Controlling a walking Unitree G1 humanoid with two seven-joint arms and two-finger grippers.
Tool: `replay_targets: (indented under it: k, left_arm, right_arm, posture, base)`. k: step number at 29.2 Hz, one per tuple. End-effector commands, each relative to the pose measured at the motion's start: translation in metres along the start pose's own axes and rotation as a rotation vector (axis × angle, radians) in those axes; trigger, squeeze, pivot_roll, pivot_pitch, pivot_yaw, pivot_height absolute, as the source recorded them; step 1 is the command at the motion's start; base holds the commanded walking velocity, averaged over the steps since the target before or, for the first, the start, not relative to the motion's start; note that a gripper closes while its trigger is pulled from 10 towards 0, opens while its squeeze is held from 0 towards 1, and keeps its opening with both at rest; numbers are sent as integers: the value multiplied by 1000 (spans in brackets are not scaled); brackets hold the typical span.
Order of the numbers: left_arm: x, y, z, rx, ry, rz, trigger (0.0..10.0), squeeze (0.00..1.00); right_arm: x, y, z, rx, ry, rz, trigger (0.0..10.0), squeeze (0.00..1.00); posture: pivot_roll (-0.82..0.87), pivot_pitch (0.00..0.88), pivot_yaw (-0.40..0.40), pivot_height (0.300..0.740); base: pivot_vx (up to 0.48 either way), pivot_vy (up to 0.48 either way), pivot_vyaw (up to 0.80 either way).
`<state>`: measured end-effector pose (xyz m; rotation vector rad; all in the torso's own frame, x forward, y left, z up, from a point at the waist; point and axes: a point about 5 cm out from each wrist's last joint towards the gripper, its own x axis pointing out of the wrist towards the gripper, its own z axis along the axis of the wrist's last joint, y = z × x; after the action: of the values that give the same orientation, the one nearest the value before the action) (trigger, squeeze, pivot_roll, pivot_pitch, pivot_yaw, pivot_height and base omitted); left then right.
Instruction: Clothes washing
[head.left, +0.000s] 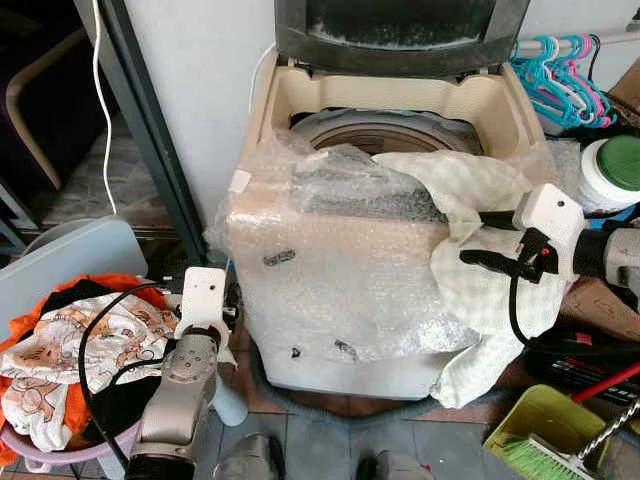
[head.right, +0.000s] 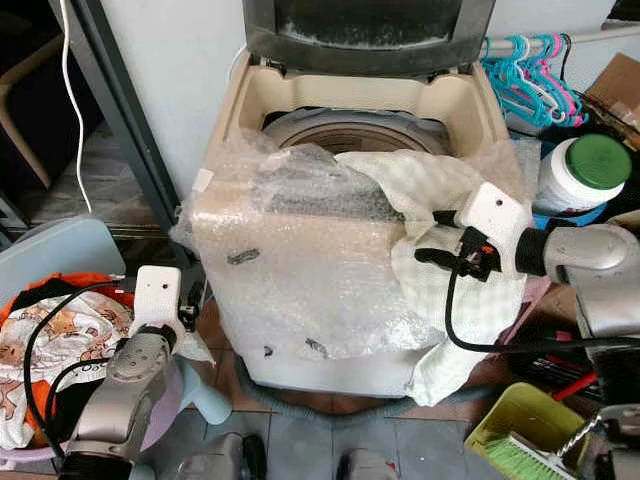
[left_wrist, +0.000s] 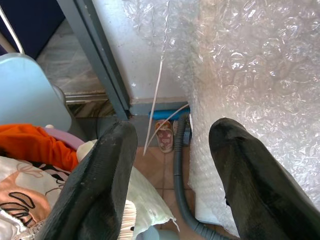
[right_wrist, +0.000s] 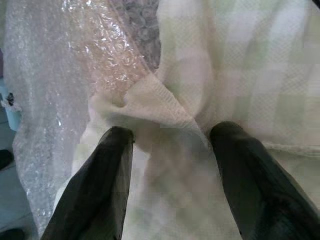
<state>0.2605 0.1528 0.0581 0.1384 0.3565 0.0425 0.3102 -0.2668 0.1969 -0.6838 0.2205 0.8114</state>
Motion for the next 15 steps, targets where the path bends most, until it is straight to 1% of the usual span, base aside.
replay_targets:
  k: [1, 2, 3, 5, 8, 11, 15]
  left_arm:
    - [0, 1, -2, 4, 4, 14, 10000, 0]
    - [0, 0, -2, 2, 5, 14, 10000, 0]
    - [0, 0, -2, 2, 5, 14, 10000, 0]
    - [0, -1, -2, 0, 4, 14, 10000, 0]
    - [1, -2, -2, -2, 4, 14, 10000, 0]
    - [1, -3, -2, -7, 5, 17, 10000, 0]
    - [2, -4, -1, -10, 3, 18, 10000, 0]
  right_arm:
    - [-1, -10, 8, -41, -17, -57, 0, 0]
    - [-1, -22, 14, -50, -41, -132, 0, 0]
    - [-1, -22, 14, -50, -41, -132, 0, 0]
    - [-2, -30, 18, -57, -53, -175, 0, 0]
    - [-3, -35, 20, -68, -56, -195, 0, 0]
    - [-3, -47, 25, -85, -68, -264, 0, 0]
    - [-1, -53, 28, -103, -67, -287, 0, 0]
  posture:
    - [-73, 33, -7, 740]
    - [-75, 33, -10, 740]
    - [-75, 33, -10, 740]
    - [-74, 33, -12, 740]
    - [-76, 30, -15, 740]
    - [-76, 27, -19, 740]
    - [-76, 24, -22, 740]
  base:
    - [0, 0, 0]
    - [0, 0, 0]
    - [0, 0, 0]
    - [0, 0, 0]
    - [0, 0, 0]
    - [0, 0, 0]
    - [0, 0, 0]
